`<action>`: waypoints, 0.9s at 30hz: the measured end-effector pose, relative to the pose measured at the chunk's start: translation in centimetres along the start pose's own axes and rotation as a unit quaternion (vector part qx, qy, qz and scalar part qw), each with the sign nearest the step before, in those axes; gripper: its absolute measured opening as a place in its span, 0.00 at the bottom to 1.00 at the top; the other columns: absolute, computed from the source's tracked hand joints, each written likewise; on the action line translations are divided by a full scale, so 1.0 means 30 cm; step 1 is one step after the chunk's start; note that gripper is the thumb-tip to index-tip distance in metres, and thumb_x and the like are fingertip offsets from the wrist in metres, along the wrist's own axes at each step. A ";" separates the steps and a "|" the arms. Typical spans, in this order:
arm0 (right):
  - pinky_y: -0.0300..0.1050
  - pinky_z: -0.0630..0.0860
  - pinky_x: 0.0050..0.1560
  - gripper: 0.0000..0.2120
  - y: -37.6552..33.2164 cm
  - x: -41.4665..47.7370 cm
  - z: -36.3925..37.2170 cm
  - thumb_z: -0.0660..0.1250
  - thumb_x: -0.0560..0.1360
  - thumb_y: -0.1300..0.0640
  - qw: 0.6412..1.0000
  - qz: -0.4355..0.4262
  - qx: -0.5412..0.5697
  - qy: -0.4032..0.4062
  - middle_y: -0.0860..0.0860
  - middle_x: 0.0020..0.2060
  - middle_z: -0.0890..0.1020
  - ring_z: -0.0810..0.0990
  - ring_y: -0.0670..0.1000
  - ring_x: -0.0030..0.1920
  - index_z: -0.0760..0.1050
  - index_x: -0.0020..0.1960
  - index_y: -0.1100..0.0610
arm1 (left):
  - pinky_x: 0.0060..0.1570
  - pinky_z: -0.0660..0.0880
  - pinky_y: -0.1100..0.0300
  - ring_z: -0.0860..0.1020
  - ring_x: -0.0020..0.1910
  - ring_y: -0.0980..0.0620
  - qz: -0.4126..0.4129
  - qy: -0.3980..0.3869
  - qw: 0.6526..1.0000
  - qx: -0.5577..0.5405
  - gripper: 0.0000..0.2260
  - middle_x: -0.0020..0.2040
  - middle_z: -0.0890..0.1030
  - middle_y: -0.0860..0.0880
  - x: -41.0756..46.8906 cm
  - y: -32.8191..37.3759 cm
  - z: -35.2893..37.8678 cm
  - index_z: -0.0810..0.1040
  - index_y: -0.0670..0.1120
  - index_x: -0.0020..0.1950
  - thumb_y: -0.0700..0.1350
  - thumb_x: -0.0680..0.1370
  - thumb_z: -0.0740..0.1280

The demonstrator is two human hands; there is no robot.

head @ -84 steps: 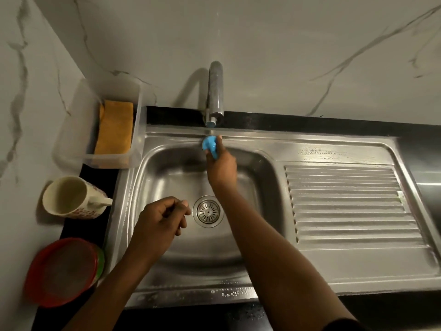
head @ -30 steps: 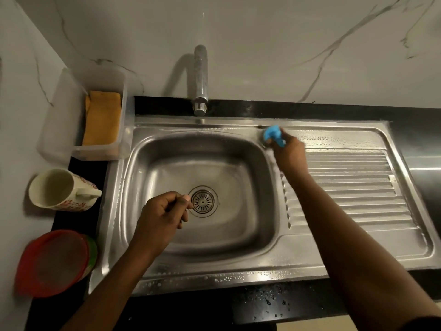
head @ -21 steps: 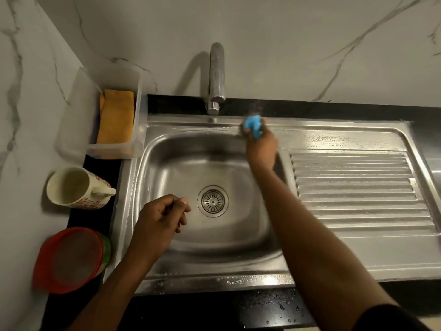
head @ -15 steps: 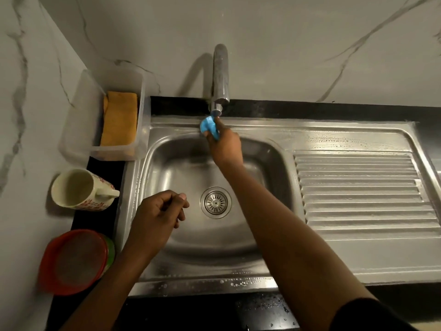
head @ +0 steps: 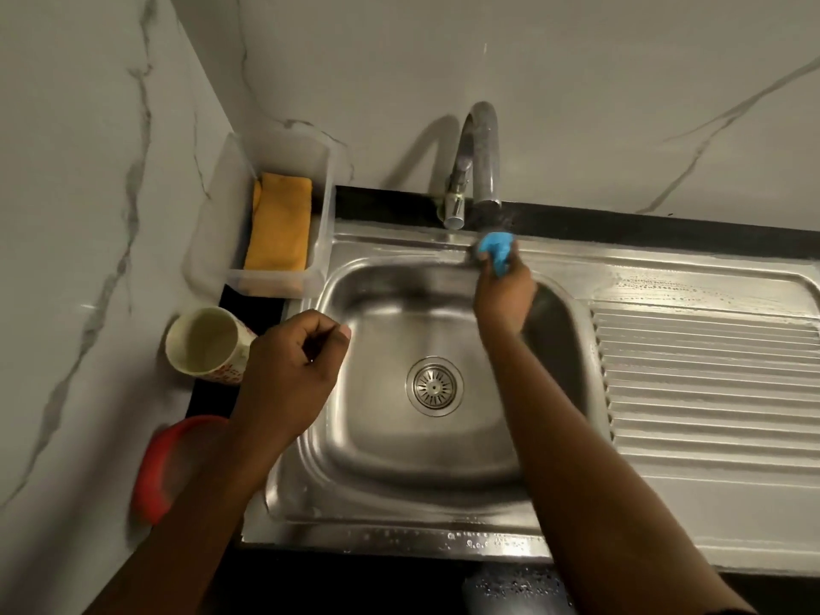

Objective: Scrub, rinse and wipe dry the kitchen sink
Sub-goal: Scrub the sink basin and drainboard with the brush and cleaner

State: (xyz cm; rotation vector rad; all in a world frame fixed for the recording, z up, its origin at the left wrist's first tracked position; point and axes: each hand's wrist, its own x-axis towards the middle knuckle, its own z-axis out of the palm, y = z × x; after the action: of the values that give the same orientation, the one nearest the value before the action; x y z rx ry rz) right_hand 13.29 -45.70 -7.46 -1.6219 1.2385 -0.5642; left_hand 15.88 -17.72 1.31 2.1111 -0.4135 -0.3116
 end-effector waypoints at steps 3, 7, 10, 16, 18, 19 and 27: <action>0.31 0.74 0.58 0.24 -0.033 -0.112 0.206 0.68 0.83 0.50 0.995 -0.028 0.030 -0.095 0.49 0.60 0.83 0.81 0.42 0.56 0.71 0.77 0.51 | 0.38 0.74 0.69 0.81 0.39 0.57 0.031 0.025 0.999 0.033 0.05 0.36 0.82 0.57 0.028 0.015 -0.039 0.82 0.49 0.44 0.45 0.80 0.72; 0.48 0.80 0.56 0.28 -0.102 -0.180 0.364 0.63 0.84 0.45 0.958 -0.143 -0.139 -0.207 0.54 0.62 0.82 0.82 0.53 0.57 0.61 0.82 0.44 | 0.43 0.74 0.72 0.81 0.42 0.56 0.104 0.080 0.987 0.097 0.02 0.46 0.83 0.51 0.068 0.032 -0.070 0.83 0.45 0.50 0.42 0.79 0.74; 0.56 0.80 0.60 0.29 -0.106 -0.112 0.321 0.65 0.82 0.43 0.942 -0.171 -0.199 -0.212 0.59 0.61 0.83 0.83 0.59 0.59 0.64 0.81 0.46 | 0.50 0.75 0.64 0.80 0.50 0.52 0.145 0.102 0.974 0.142 0.08 0.55 0.81 0.47 0.108 0.020 -0.069 0.83 0.43 0.57 0.41 0.78 0.73; 0.46 0.76 0.62 0.26 -0.037 -0.062 0.148 0.66 0.83 0.47 0.975 -0.109 -0.135 -0.141 0.55 0.65 0.82 0.81 0.55 0.64 0.66 0.80 0.47 | 0.58 0.77 0.46 0.77 0.61 0.39 0.184 0.062 0.948 0.251 0.18 0.64 0.78 0.41 0.195 -0.049 -0.069 0.80 0.40 0.67 0.40 0.77 0.74; 0.40 0.73 0.58 0.27 -0.052 -0.071 0.172 0.66 0.83 0.48 0.981 -0.092 -0.116 -0.124 0.55 0.66 0.81 0.81 0.54 0.65 0.66 0.80 0.48 | 0.55 0.80 0.43 0.79 0.57 0.37 0.184 0.052 0.941 0.279 0.17 0.61 0.80 0.40 0.221 -0.067 -0.078 0.81 0.39 0.65 0.40 0.77 0.75; 0.39 0.72 0.57 0.27 -0.068 -0.081 0.199 0.66 0.83 0.48 0.980 -0.092 -0.124 -0.127 0.55 0.66 0.81 0.81 0.54 0.64 0.66 0.80 0.49 | 0.52 0.80 0.42 0.80 0.54 0.36 0.180 0.052 0.938 0.291 0.16 0.58 0.81 0.39 0.233 -0.075 -0.083 0.81 0.39 0.63 0.41 0.77 0.75; 0.52 0.79 0.65 0.25 -0.168 -0.136 0.393 0.68 0.82 0.50 0.933 -0.193 -0.180 -0.245 0.54 0.65 0.81 0.81 0.53 0.63 0.68 0.78 0.52 | 0.31 0.80 0.51 0.78 0.27 0.40 0.231 -0.009 0.920 0.317 0.06 0.31 0.81 0.42 0.304 -0.089 -0.080 0.83 0.39 0.39 0.29 0.67 0.74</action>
State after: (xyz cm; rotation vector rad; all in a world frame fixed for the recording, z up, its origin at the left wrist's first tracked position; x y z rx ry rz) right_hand 23.59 -37.07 -7.05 -2.1754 0.6734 -0.1391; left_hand 25.55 -18.27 -0.22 2.5323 -1.1233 0.1025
